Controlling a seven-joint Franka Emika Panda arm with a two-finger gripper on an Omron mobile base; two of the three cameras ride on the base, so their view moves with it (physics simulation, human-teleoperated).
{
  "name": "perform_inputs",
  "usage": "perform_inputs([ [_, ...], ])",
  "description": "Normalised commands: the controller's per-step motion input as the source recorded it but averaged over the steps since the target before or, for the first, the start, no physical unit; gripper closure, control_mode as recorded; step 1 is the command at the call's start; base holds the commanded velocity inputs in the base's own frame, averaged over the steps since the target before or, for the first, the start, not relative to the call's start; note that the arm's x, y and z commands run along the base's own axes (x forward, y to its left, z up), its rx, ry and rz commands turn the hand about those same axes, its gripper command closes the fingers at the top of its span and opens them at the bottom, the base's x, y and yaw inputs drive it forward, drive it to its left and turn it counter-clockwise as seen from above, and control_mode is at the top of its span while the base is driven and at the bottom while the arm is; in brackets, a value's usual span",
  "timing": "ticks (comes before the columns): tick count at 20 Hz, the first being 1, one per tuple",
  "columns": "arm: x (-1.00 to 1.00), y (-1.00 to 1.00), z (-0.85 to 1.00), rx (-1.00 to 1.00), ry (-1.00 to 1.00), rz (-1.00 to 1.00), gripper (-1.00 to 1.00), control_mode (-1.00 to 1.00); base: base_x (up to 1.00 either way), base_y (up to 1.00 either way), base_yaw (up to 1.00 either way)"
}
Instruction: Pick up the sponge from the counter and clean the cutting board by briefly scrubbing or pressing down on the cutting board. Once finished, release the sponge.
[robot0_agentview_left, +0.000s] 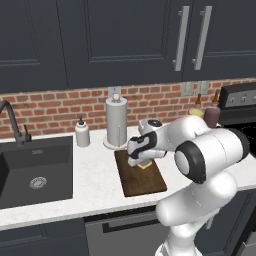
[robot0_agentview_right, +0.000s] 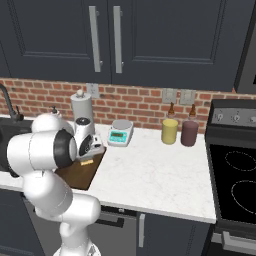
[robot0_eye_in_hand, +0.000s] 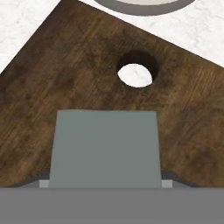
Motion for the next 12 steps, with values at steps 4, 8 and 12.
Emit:
perform_inputs([
  [4, -0.59, 0.01, -0.11, 0.0, 0.05, 0.0, 1.0, -1.0, 0.0, 0.0, 0.0],
  [8, -0.64, 0.0, -0.1, 0.0, 0.08, 0.0, 1.0, -1.0, 0.0, 0.0, 0.0],
  [12, -0.67, 0.0, -0.14, 0.0, 0.09, 0.0, 1.0, -1.0, 0.0, 0.0, 0.0],
])
